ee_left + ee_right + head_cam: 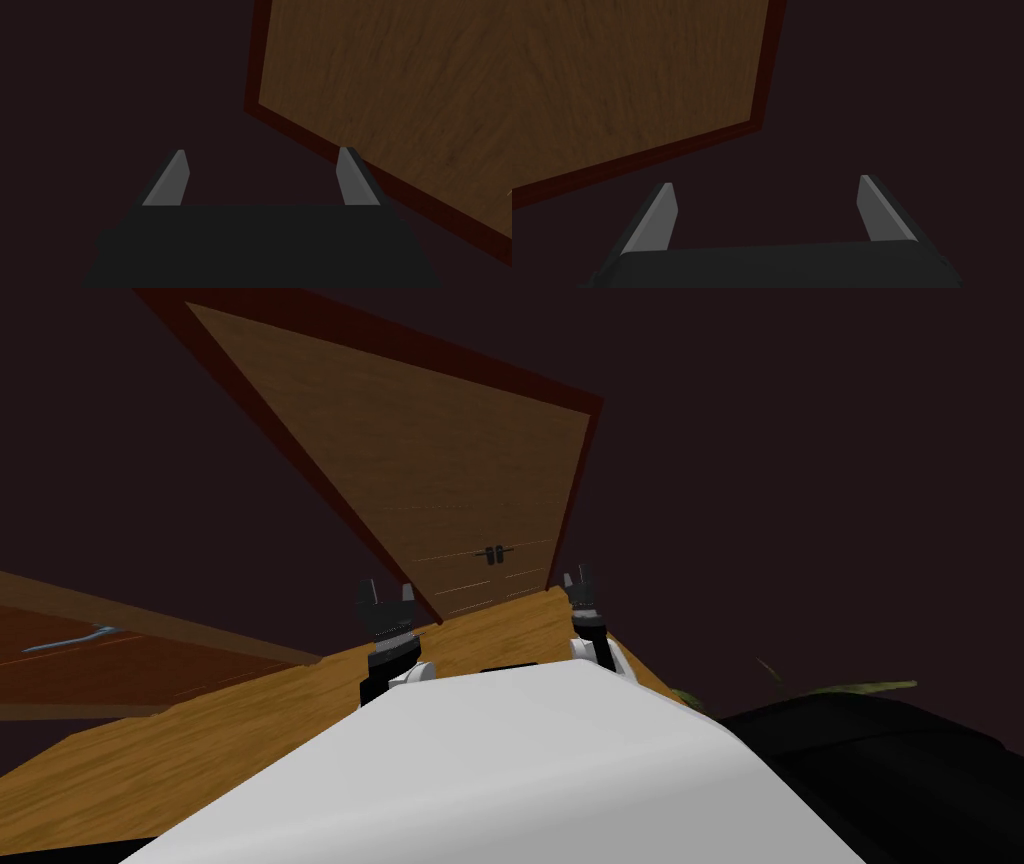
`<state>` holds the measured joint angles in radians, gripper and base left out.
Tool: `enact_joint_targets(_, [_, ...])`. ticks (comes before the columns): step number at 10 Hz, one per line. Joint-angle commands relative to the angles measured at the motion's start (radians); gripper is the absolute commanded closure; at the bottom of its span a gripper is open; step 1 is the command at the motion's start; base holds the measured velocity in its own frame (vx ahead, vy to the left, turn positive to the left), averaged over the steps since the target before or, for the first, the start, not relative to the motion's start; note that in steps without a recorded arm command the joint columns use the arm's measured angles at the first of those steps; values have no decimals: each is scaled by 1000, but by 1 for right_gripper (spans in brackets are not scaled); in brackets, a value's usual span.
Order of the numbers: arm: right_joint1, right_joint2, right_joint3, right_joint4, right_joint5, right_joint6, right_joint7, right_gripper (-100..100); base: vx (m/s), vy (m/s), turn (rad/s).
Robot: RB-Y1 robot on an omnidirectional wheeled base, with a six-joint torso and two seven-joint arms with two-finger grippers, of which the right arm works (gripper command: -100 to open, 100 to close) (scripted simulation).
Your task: Pull the door open
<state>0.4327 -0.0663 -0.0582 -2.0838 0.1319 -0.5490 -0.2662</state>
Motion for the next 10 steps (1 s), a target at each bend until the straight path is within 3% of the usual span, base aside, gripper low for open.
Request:
enact_joint_targets(1, [-18,-8,-3,31,10,11,-11,-100,127,33,53])
enact_joint_targets(10, [-91,-54,-25,198,61,52,-82,-100,113,23,75])
